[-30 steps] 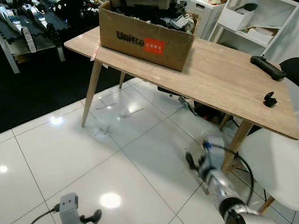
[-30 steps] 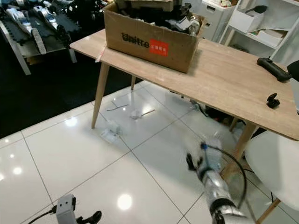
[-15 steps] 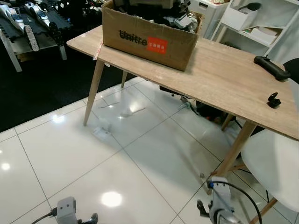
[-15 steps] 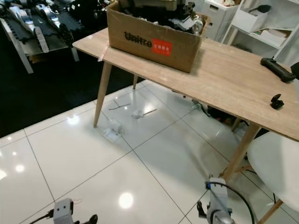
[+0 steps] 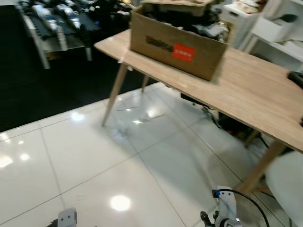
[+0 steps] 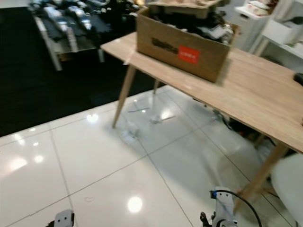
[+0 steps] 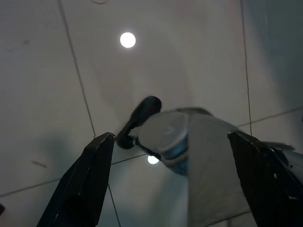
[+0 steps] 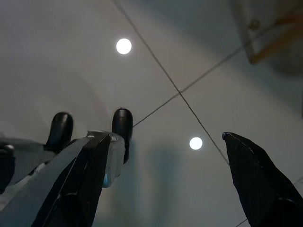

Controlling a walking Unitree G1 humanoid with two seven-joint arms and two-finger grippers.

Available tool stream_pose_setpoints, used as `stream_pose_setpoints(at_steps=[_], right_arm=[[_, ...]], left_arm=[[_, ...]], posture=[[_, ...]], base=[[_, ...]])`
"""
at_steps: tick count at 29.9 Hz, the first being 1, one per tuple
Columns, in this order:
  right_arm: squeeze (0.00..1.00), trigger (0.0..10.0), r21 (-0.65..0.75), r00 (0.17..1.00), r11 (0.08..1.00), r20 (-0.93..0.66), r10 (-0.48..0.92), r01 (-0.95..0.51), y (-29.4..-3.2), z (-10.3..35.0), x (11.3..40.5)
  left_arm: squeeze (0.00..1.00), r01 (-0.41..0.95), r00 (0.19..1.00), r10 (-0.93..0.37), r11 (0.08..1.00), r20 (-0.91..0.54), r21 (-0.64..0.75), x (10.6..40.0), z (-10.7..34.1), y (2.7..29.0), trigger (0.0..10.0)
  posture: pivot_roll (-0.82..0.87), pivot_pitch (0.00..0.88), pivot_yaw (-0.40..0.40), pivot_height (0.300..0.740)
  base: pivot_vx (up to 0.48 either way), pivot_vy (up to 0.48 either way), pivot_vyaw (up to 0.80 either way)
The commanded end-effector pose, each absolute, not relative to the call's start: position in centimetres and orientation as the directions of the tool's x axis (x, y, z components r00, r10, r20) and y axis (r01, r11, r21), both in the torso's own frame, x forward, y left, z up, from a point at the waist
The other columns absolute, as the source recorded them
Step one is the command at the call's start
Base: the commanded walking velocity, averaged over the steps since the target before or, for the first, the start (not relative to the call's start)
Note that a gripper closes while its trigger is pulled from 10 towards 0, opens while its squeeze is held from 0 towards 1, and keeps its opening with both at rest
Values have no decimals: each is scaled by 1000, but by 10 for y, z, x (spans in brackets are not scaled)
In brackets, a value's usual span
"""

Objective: Picking trash to rubbish bin

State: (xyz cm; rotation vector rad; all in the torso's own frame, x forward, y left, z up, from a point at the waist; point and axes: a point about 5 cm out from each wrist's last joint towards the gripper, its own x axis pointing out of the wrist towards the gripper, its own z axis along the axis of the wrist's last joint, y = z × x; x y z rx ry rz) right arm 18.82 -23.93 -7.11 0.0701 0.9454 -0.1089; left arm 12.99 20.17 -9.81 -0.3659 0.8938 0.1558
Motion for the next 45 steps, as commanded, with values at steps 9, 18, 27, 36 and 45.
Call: stream_pose_setpoints(at_steps=[9,18,27,36,45], right_arm=[[0,10000,8,559,1000,-829,6,2,-223,-73,193],[0,10000,55,559,987,-819,129,-149,-190,-73,203],[0,10000,87,543,981,-823,168,-172,-183,-75,200],[0,10000,109,544,984,-822,170,-143,-184,-77,197],[0,10000,109,539,981,-823,180,-160,-183,-76,197]], left_arm=[[0,-263,597,-37,935,-802,-239,129,-101,188,10000],[0,-261,580,-48,935,-813,-241,125,-103,185,10000],[0,-230,578,-74,941,-813,-249,127,-103,184,10000],[0,-196,560,-100,948,-822,-249,125,-104,181,10000],[0,-186,557,-133,942,-820,-279,129,-103,175,10000]], posture=[[221,92,-131,740],[221,85,-117,740],[221,89,-109,740],[209,91,-105,740],[204,90,-104,740]], base=[[0,0,683],[0,0,685],[0,0,686],[0,0,533],[0,-188,0]])
